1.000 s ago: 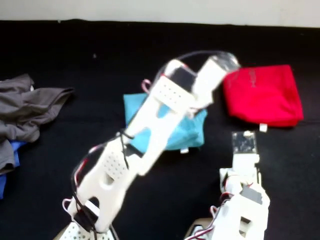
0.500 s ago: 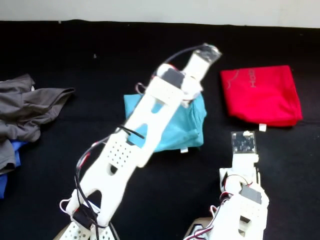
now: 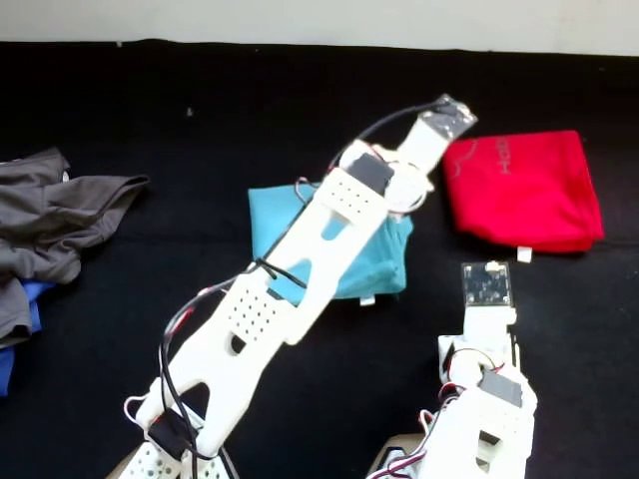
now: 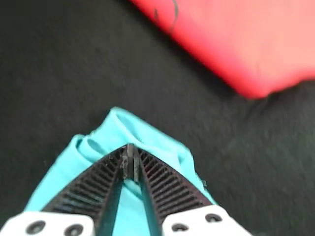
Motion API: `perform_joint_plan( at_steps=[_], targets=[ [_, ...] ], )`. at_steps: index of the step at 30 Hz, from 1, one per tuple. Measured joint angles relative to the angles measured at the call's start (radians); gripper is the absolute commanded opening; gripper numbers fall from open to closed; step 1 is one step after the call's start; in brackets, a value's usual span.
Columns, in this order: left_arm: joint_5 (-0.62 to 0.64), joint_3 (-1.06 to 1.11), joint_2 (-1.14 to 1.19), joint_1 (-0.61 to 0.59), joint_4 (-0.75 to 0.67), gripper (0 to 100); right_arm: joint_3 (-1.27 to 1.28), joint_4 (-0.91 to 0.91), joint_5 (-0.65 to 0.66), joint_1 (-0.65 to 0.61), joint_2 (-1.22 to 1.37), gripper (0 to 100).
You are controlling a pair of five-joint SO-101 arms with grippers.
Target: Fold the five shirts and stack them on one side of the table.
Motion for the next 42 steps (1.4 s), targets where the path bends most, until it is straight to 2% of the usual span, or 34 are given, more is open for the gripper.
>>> perform_joint_plan(
  at_steps=[7, 10, 15, 23, 26, 32, 37, 42],
  targets=[
    [-0.002, -0.107, -0.091, -0.018, 0.396, 1, 0.000, 0.000, 0.000, 0.000, 0.000, 0.7],
    [-0.002, -0.107, -0.091, -0.026, 0.485, 1, 0.000, 0.000, 0.000, 0.000, 0.000, 0.7],
    [-0.002, -0.091, -0.091, -0.012, 0.503, 1, 0.000, 0.000, 0.000, 0.000, 0.000, 0.7],
    [0.009, -0.040, 0.005, 0.110, 0.480, 1, 0.000, 0.000, 0.000, 0.000, 0.000, 0.7],
    [0.057, -0.106, 0.034, 0.114, 0.450, 1, 0.000, 0.000, 0.000, 0.000, 0.000, 0.7],
    [0.071, -0.250, 0.068, 0.127, 0.408, 1, 0.000, 0.000, 0.000, 0.000, 0.000, 0.7],
    [0.071, -0.371, 0.068, 0.074, 0.407, 1, 0.000, 0.000, 0.000, 0.000, 0.000, 0.7],
    [0.071, -0.354, 0.066, -0.041, 0.422, 1, 0.000, 0.000, 0.000, 0.000, 0.000, 0.7]
  ],
)
